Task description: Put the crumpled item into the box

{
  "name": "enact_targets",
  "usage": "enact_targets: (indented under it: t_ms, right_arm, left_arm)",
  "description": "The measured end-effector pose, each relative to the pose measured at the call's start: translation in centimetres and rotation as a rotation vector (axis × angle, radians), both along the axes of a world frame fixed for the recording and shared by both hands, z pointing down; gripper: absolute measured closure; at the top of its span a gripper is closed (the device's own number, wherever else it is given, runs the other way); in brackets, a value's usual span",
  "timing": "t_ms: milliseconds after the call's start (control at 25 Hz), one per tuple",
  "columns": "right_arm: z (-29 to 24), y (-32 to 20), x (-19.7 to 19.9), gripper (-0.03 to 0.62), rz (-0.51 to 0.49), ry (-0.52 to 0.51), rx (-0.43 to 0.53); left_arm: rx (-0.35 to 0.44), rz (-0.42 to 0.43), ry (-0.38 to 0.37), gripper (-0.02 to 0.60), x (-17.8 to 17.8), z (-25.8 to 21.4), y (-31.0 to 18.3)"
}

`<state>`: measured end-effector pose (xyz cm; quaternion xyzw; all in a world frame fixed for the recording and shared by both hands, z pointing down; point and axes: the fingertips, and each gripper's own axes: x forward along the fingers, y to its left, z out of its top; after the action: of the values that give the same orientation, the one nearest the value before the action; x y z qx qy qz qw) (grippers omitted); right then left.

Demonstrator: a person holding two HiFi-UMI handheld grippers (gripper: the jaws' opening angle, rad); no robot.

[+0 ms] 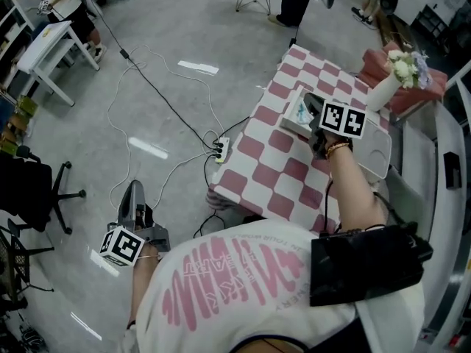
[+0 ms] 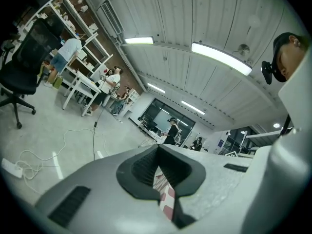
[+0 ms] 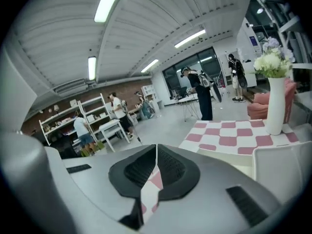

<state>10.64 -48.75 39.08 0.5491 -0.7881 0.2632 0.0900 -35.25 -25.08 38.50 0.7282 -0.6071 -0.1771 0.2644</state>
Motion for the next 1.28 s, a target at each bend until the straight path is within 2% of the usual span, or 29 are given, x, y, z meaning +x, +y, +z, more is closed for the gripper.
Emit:
enact_targets:
  t_ms: [280,480,720,840,960,1120,1280]
  right_arm:
    - [-8.1,5.7,-6.1,0.585,-0.121,-0.110,0.265]
    - [-10.0,9.7,-8.4,0.585,-0.156,-0.080,0.353]
    - [-9.4,13.7,-9.0,0.585,-0.174,-0.012,0.376]
    - [-8.8,16.0,-8.2,0.586,-0.182,-0.020,0.360]
    - [-7.9,18.0,-7.0,0.586,-0.194,-0.016,0.341]
    - [-6.8,20.7,-5.3,0.588,-0.221,0.014,0.323]
    - [-6.1,23.5,-4.2,0.588,-0.251,0.020,0.314]
  left_arm:
    - [0.075,0.115,-0.009,0.574,1.9,-2.2,-2.0]
    - [0.127,0.175,-0.038,0.574,4.0,-3.6,-2.7]
    - [0.119,0.232,-0.052,0.574,7.5,-4.0,-1.8]
    - [0.127,0.248,-0.063,0.574,9.6,-4.4,-0.5]
    - [0.133,0.250,-0.074,0.574,11.6,-4.5,1.2]
    - [0.103,0.248,-0.091,0.574,14.0,-3.5,3.9]
    - [0.093,0.237,-0.075,0.574,16.0,-3.0,7.0]
